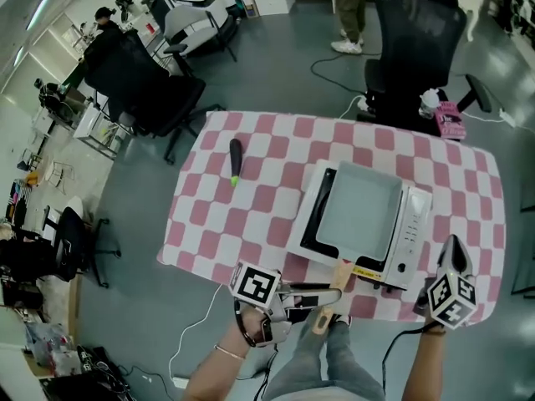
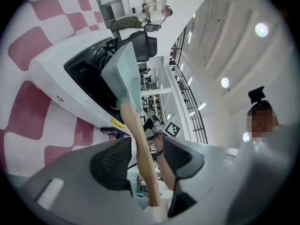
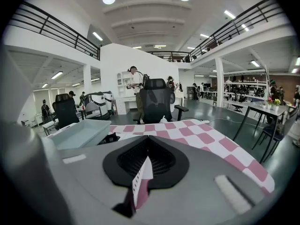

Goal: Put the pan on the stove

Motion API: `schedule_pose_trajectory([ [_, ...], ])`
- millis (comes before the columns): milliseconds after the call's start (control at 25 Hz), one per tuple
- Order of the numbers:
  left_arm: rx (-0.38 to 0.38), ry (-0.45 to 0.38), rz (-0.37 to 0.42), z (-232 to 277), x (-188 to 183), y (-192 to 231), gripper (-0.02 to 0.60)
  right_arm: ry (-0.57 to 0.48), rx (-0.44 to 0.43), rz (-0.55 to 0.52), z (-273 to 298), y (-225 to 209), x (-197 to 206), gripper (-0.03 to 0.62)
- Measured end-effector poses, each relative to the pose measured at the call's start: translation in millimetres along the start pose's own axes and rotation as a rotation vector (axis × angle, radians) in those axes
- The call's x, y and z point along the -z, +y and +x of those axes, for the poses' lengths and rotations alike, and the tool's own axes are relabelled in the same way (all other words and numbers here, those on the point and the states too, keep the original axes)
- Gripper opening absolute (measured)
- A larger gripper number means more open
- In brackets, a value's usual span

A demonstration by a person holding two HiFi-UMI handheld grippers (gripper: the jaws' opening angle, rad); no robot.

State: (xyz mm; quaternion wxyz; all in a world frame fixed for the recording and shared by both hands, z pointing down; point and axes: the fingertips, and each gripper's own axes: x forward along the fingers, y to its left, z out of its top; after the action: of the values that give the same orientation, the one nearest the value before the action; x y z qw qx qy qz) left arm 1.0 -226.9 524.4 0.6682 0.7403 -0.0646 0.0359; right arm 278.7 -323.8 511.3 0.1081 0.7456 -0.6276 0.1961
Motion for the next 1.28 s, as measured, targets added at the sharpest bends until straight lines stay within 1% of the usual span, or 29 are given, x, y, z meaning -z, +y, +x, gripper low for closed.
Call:
schedule_pose_trajectory([
  [80, -0.021, -0.045, -0.046, -10.7, -0.7, 4.4, 0.209, -0.008, -0.018, -0.006, -2.4, 6.3, -7.3, 0.011],
  [120, -0.024, -0.067, -0.042, -16.1, -2.5, 5.0, 0.209, -0.011, -0.029, -0.009, -3.7, 10.0, -11.2, 0.011],
  [280, -0.076, -0.169, 0.026, -44.9, -15.6, 1.8, 0.204, -0.027, -0.072, -0.019, -10.9, 24.5, -30.5, 0.011],
  [360, -0.140, -0.247, 0.077, -62.4, -26.5, -4.8, 0.190, -0.042, -0.092, -0.025, -15.5, 29.3, -40.6, 0.011],
  [400, -0.197, -0.299, 0.121, -73.0, -34.4, -8.8, 0.166, -0.050, -0.102, -0.027, -18.1, 31.4, -45.6, 0.011],
  [440, -0.271, -0.360, 0.177, -84.9, -44.0, -13.8, 0.129, -0.060, -0.113, -0.030, -20.8, 33.5, -50.7, 0.011],
  [520, -0.427, -0.488, 0.314, -109.5, -64.9, -30.7, 0.039, -0.084, -0.137, -0.032, -26.5, 38.6, -62.5, 0.011],
  [560, -0.483, -0.545, 0.382, -119.3, -74.3, -43.3, 0.000, -0.097, -0.148, -0.034, -29.4, 40.9, -69.0, 0.011],
  [600, -0.518, -0.594, 0.442, -126.4, -82.2, -57.4, -0.002, -0.110, -0.158, -0.037, -32.3, 42.7, -75.4, 0.011],
  [720, -0.577, -0.724, 0.593, -138.1, -100.1, -98.8, -0.002, -0.149, -0.185, -0.045, -39.4, 46.0, -94.1, 0.011],
  [760, -0.615, -0.770, 0.650, -142.6, -105.4, -111.0, -0.002, -0.164, -0.195, -0.046, -41.9, 47.4, -100.8, 0.011],
  [800, -0.668, -0.816, 0.714, -148.1, -110.2, -122.8, -0.002, -0.180, -0.206, -0.046, -45.0, 49.1, -108.0, 0.011],
  [920, -0.863, -0.958, 0.927, -164.9, -119.8, -157.9, -0.002, -0.235, -0.235, -0.048, -59.5, 52.7, -130.6, 0.011],
  [960, -0.916, -1.001, 0.990, -168.5, -121.2, -168.4, -0.002, -0.257, -0.243, -0.048, -65.5, 53.2, -138.2, 0.011],
  [1040, -0.994, -1.070, 1.089, -172.7, -122.3, -183.0, -0.002, -0.310, -0.258, -0.052, -77.6, 53.3, -152.3, 0.011],
  [1120, -1.054, -1.116, 1.155, -175.8, -121.9, -187.7, -0.002, -0.370, -0.263, -0.063, -88.6, 52.4, -162.5, 0.011],
  [1160, -1.080, -1.133, 1.170, -177.8, -121.5, -186.1, -0.002, -0.402, -0.258, -0.068, -93.4, 50.8, -165.6, 0.011],
  [1200, -1.100, -1.143, 1.167, -180.0, -121.2, -181.5, -0.003, -0.429, -0.247, -0.071, -97.5, 48.2, -166.8, 0.011],
  [1280, -1.117, -1.147, 1.109, -184.6, -121.1, -165.6, -0.003, -0.460, -0.216, -0.067, -103.2, 41.4, -163.5, 0.011],
])
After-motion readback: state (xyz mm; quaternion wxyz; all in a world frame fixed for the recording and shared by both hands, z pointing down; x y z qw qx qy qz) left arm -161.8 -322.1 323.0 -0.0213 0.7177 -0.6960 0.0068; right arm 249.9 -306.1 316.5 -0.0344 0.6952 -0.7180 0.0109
